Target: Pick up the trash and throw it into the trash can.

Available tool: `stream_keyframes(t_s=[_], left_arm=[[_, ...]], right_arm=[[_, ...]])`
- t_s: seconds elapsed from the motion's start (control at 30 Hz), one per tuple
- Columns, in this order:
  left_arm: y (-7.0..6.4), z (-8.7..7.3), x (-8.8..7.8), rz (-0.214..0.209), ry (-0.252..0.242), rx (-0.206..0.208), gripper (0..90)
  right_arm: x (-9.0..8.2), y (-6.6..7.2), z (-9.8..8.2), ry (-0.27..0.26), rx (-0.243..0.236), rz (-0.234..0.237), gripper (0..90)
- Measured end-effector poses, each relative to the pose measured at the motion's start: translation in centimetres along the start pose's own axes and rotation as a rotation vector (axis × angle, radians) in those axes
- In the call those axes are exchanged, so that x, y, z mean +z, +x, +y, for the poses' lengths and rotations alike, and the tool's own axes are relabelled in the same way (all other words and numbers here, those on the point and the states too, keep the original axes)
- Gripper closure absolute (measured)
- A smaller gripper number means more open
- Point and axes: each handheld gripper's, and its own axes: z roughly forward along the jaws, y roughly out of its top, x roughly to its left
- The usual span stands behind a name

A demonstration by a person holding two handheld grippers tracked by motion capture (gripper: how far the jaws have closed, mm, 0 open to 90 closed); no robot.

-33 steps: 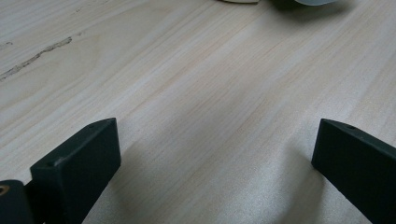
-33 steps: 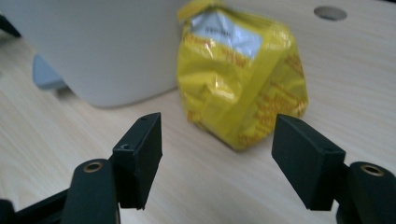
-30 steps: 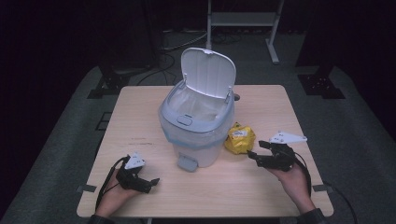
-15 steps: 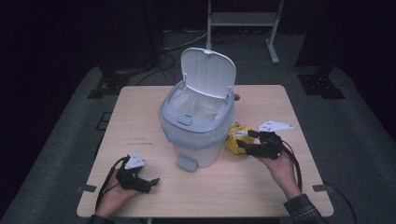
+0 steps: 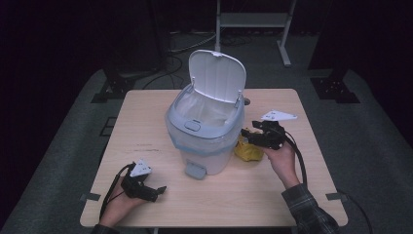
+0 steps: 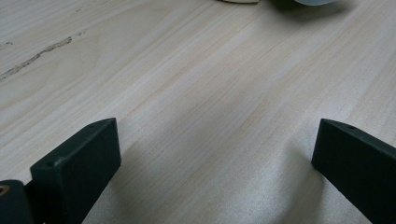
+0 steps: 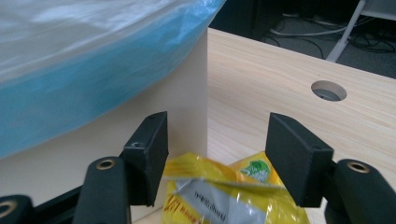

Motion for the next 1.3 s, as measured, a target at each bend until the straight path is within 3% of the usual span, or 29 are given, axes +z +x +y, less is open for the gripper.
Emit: stream_keyframes(t_s=[0.33, 0.57, 1.07, 1.3], left_arm=[[0.0, 0.0, 0.0, 0.0, -0.003, 0.0, 0.2], [0.0, 0.0, 0.0, 0.0, 0.0, 0.0, 0.2], [0.0, 0.0, 0.0, 0.0, 0.0, 0.0, 0.2], [0.0, 0.0, 0.0, 0.0, 0.0, 0.0, 0.2]], right_arm=[[2.1, -0.2, -0.3, 0.066, -0.026, -0.028, 36.9], [1.8, -0.1, -0.8, 0.087, -0.045, -0.03, 36.9], [-2.2, -1.7, -2.9, 0.091, -0.049, -0.072, 36.0], [-4.7, -2.1, -3.8, 0.074, -0.046, -0.119, 26.8]])
